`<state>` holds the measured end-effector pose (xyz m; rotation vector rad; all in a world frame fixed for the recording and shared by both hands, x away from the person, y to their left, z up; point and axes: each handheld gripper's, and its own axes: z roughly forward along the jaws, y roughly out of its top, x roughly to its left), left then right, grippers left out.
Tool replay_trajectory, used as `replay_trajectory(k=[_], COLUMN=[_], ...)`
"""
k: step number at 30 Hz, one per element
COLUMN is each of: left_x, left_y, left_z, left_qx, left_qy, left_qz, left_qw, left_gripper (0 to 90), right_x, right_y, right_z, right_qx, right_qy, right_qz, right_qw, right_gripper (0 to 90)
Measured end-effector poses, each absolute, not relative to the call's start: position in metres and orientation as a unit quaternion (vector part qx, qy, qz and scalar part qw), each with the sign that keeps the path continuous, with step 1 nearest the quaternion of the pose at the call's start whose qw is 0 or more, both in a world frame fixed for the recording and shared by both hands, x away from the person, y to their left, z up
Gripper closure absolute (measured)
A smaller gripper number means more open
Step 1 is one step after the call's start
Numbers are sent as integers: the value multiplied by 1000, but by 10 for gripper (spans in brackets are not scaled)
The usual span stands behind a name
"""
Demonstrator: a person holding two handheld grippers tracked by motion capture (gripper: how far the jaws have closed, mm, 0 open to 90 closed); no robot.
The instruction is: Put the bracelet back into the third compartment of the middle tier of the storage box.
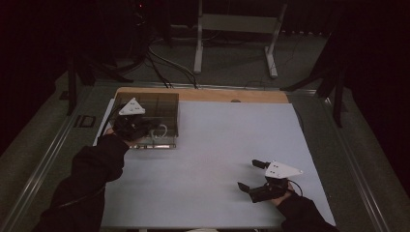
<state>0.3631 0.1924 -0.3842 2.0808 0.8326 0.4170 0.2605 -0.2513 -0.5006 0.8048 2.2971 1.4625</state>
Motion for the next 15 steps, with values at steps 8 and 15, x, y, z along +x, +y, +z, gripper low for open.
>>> replay_trajectory(k=[8,15], left_x=[371,376], left_y=[194,193], left_z=[-392,-399], left_qx=[823,820], left_qy=[339,342], left_qz=[166,166], left_qw=[424,428], left_gripper=[885,885], right_x=[260,260], right_y=[-251,-252], right_z=[-501,-500], right_qx=[280,280], right_qy=[800,800], right_qz=[509,510], right_qw=[151,150], right_gripper=[22,22])
